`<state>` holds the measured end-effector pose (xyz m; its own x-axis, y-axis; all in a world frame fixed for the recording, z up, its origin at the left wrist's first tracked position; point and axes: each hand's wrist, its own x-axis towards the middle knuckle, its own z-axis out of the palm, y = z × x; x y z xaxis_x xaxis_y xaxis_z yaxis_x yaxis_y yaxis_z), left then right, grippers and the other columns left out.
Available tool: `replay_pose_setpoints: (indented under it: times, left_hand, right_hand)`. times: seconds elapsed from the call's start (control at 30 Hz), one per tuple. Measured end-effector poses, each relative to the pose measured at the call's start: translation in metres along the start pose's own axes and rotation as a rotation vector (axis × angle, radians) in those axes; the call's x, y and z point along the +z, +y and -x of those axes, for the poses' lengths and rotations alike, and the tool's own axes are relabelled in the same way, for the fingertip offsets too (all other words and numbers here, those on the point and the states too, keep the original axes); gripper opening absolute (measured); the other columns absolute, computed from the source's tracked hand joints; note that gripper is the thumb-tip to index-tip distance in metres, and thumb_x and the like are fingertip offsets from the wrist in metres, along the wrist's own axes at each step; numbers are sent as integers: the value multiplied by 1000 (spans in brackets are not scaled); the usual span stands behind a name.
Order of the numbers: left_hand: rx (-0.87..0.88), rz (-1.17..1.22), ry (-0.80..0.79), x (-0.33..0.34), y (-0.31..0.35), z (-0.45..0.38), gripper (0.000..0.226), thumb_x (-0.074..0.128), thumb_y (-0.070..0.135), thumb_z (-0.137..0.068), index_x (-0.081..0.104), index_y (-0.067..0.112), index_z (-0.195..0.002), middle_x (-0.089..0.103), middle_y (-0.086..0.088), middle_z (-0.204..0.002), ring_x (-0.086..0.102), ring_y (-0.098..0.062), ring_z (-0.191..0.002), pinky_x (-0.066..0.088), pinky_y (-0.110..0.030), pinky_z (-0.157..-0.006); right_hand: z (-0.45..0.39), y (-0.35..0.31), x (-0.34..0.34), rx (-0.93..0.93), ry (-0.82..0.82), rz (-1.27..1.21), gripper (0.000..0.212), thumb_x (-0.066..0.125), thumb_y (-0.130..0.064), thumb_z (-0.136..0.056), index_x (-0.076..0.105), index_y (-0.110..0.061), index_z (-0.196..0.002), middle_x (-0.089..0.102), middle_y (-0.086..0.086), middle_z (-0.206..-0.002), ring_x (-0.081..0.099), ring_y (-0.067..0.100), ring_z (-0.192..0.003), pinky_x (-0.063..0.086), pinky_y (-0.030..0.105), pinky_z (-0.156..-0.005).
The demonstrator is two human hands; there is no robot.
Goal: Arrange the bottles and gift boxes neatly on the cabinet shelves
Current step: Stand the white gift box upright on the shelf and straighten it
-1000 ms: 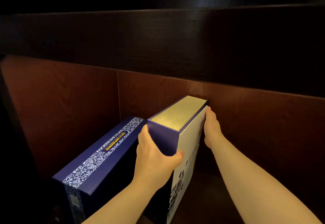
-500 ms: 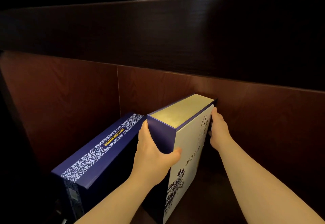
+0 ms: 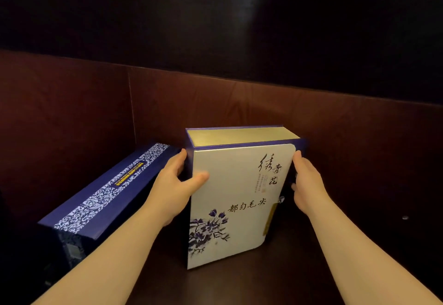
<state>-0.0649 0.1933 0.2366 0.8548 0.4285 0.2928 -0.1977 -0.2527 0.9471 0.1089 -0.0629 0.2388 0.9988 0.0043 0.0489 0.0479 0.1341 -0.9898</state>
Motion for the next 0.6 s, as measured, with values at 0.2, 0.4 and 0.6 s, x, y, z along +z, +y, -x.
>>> replay_pose_setpoints:
  times: [0.2,0.4,0.6]
  left_hand:
    - [-36,149,-144,3,1,2,89,79,51,-70,47,33,-151,59,3,-147,51,-16,-138,46,-51,-110]
    - [-19,153,-216,12,2,5,82,76,53,-72,50,37,-148,61,4,-145,55,-22,-134,49,-53,-105]
    - [27,152,-302,37,6,15,85,73,57,-73,46,36,-151,56,3,-150,55,-20,-134,52,-51,-103]
  right_hand:
    - [35,8,-28,-37,30,82,40,43,-58,-95,43,-39,-131,55,-20,-114,44,13,-115,33,43,-93]
    - [64,1,-43,-91,106,136,25,41,-54,-97,49,-42,-116,62,-17,-112,53,4,-105,40,31,-72]
    - [90,-5,-77,-125,236,164,14,40,-60,-94,49,-66,-84,65,-25,-98,56,3,-98,40,27,-65]
